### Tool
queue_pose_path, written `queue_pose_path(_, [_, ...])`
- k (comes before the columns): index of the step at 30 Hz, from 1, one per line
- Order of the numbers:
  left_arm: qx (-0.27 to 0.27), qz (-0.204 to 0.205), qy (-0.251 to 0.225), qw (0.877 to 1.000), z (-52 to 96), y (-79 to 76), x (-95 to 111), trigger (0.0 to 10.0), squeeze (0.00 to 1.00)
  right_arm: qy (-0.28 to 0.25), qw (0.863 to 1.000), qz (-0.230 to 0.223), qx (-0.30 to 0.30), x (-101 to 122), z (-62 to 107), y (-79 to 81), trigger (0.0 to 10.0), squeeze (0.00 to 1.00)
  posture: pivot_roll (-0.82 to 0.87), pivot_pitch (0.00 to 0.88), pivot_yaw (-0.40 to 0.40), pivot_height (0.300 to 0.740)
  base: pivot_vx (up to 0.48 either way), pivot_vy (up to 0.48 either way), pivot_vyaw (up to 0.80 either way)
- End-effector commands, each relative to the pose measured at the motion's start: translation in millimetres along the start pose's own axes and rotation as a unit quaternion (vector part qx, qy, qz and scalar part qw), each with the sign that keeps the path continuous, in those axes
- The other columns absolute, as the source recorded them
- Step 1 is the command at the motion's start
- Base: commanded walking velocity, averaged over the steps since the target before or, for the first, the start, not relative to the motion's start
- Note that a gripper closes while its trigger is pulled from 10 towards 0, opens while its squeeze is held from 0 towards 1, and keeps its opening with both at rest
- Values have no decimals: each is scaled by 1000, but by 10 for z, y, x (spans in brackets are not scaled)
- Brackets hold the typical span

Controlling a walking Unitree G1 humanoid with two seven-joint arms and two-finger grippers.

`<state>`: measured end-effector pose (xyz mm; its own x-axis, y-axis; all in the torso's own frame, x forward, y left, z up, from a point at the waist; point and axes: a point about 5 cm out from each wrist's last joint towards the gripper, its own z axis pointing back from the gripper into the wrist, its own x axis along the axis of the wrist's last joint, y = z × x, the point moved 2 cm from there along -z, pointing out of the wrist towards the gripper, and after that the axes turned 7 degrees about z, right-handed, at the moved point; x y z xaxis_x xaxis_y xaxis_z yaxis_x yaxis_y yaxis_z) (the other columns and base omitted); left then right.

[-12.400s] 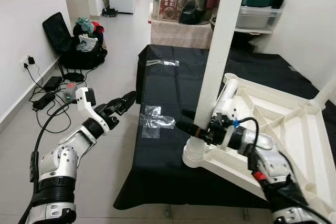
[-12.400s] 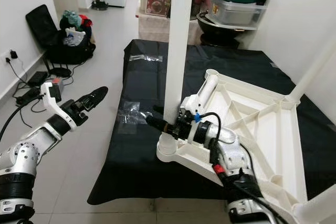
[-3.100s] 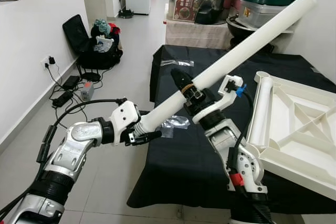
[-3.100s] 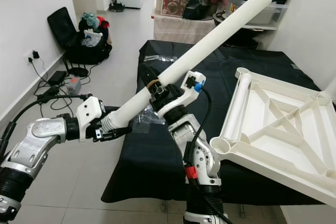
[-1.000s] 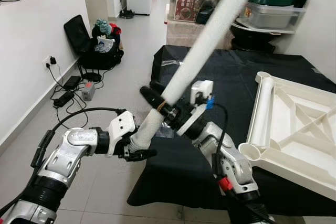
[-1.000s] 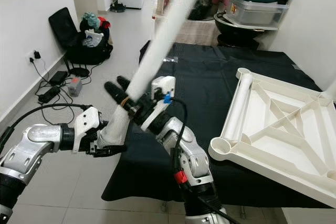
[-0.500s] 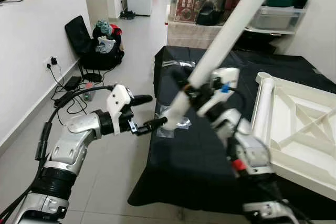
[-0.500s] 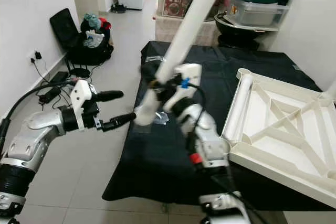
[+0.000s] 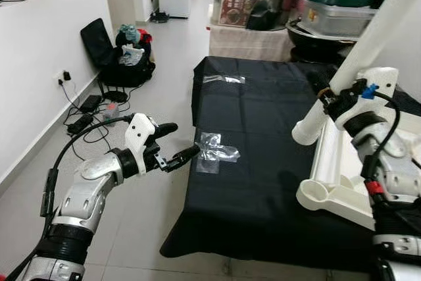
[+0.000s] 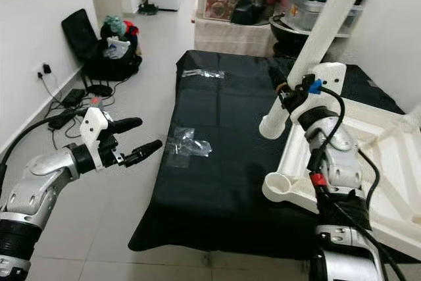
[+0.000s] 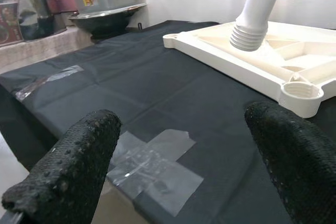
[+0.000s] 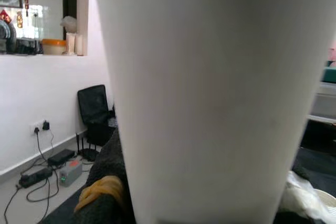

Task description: Building children table

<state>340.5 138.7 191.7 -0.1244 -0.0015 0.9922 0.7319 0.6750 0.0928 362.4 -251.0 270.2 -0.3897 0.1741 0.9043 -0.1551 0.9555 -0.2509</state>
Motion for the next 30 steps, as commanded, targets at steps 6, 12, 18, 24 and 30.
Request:
queue_pose_path(6, [32,13,11,999,68,39,-99,10000,0,52,995,41,73,-78,341,-85,0,0,45,0,-57,740,0,0,0])
queue_pose_path(12, [43,14,10,999,65,61,-87,10000,0,85,989,33,116,-201,490,13,0,0,46,0,-58,740,0,0,0])
queue_pose_path(18, [54,16,11,998,93,102,-88,10000,0,90,987,15,132,-244,549,74,0,0,47,0,-59,740,0,0,0])
queue_pose_path(24, [60,17,12,998,117,107,-109,10000,0,100,984,8,145,-344,595,176,0,0,56,0,-65,740,0,0,0])
queue_pose_path(30, [62,17,14,998,128,117,-124,10000,0,109,981,1,161,-413,659,298,0,0,65,0,-70,740,0,0,0])
